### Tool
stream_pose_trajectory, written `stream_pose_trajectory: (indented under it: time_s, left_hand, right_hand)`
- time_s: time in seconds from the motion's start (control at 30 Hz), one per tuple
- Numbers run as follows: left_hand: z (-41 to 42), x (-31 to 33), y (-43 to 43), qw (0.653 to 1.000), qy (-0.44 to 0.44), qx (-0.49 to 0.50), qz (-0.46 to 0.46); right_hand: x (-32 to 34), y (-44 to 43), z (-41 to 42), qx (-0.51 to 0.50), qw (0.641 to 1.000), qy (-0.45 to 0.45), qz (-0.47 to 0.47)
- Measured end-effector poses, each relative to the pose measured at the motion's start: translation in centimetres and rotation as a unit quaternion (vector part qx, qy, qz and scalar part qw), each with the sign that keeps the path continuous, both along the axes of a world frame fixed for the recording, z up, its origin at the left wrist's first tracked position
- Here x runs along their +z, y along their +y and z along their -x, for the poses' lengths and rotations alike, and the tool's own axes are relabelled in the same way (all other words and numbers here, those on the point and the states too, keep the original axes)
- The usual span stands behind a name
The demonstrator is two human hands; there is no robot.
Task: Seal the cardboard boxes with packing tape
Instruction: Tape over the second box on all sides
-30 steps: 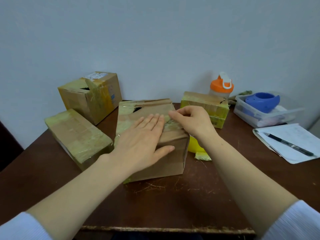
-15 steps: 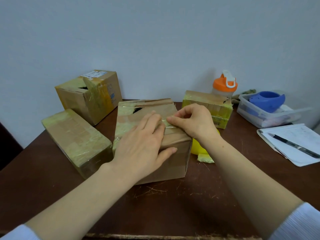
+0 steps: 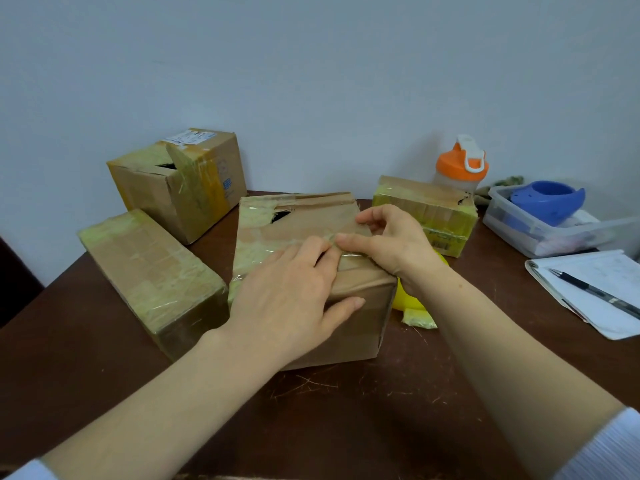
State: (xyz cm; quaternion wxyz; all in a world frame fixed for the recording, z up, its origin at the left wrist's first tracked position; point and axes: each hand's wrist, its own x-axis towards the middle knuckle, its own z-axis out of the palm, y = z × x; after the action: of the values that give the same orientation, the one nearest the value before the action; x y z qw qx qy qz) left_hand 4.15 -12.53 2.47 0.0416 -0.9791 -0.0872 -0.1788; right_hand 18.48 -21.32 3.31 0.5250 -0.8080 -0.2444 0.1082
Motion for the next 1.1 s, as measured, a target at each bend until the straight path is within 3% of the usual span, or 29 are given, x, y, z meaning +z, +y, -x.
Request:
stream_pose_trajectory:
  time_s: [0.23, 0.37, 0.53, 0.67, 0.77, 0.9, 1.1]
  left_hand:
    - [0.0, 0.1, -0.1, 1.000, 0.006, 0.005, 0.004]
    - [0.1, 0.3, -0.1, 1.000, 0.004, 0.009, 0.000]
    - [0.0, 0.3, 0.0, 1.000, 0.010, 0.010, -0.004]
    - [0.1, 0.3, 0.0, 1.000, 0.016, 0.012, -0.008]
    - [0.2, 0.4, -0.1, 1.000, 0.019, 0.018, -0.017]
    - [0.3, 0.5, -0.2, 1.000, 0.013, 0.020, -0.020]
    - [0.1, 0.6, -0.2, 1.000, 0.019, -0.004, -0.011]
  right_hand:
    - [-0.1, -0.1, -0.2, -0.004, 0.999, -0.024, -0.024]
    - [-0.5, -0.2, -0.2, -0.014, 0.997, 0.044, -0.062]
    - [-0.1, 0.0, -0.3, -0.010, 0.998, -0.055, -0.007]
    - [0.8, -2.0, -0.6, 0.061, 0.993, 0.091, -0.052]
    - [1.1, -2.8, -0.5, 0.074, 0.995, 0.037, -0.047]
    - [1.7, -2.1, -0.2, 0.025, 0.995, -0.079, 0.054]
    - [2.7, -1.9, -0.2, 0.040, 0.994, -0.057, 0.085]
